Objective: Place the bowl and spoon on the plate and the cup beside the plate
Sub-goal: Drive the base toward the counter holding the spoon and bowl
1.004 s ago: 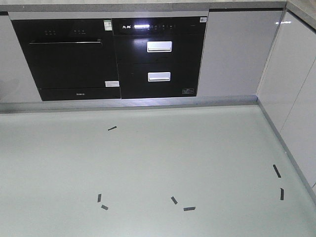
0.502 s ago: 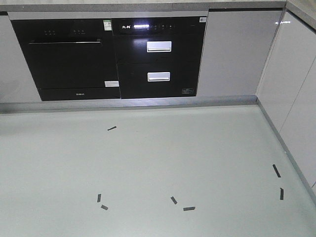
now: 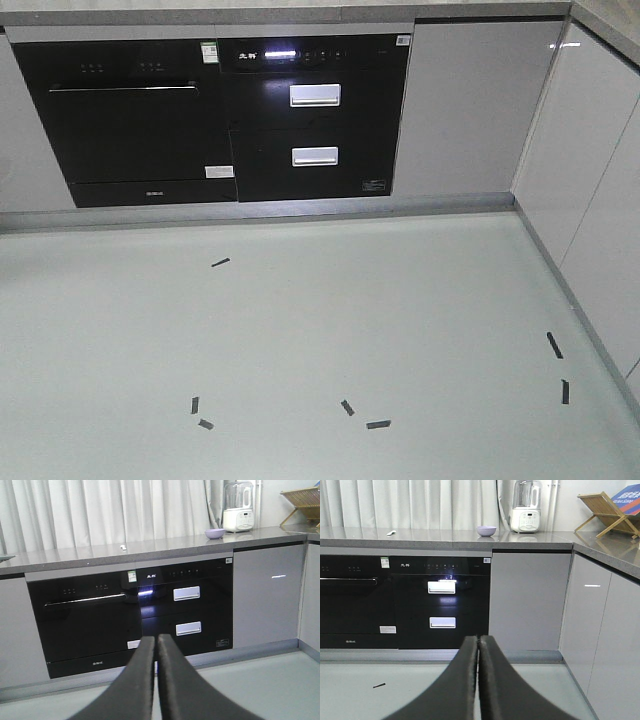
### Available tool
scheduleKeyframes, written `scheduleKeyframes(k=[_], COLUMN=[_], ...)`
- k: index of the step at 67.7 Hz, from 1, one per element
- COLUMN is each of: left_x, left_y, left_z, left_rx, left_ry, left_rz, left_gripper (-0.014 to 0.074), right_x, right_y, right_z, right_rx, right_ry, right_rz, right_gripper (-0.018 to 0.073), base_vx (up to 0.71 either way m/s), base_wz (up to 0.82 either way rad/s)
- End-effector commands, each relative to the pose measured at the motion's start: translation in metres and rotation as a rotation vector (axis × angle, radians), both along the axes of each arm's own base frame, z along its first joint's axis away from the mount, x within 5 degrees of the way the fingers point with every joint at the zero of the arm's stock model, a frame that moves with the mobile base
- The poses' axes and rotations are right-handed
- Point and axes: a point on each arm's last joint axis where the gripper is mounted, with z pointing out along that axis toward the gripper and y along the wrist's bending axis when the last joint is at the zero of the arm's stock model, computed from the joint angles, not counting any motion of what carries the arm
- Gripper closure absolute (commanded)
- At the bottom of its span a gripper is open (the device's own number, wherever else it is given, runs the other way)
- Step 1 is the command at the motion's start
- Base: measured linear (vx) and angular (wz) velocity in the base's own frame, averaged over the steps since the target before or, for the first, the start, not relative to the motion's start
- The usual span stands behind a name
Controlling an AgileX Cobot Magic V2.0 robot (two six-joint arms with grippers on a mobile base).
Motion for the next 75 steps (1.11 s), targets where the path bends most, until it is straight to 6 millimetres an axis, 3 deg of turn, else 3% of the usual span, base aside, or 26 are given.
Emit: scheduleKeyframes(k=[1,75], left_x=[-0.0025,-0.0025], left_y=[0.0,0.0], left_z=[0.0162,0.0162], left_rx=[-0.022,-0.022], left_ry=[-0.107,-0.107], left_rz=[-0.006,-0.006], left_gripper=[0.0603,0.0603], right_x=[-0.0012,-0.0012], right_y=[-0.0001,-0.0001], right_z=[0.0062,0.0062], right_rx=[-0.009,-0.009], right_ry=[-0.084,-0.084], right_rz=[-0.003,-0.003], right_gripper=[0.0564,0.0564], base_vx=[0.03,0.09], base_wz=[-0.05,0.03])
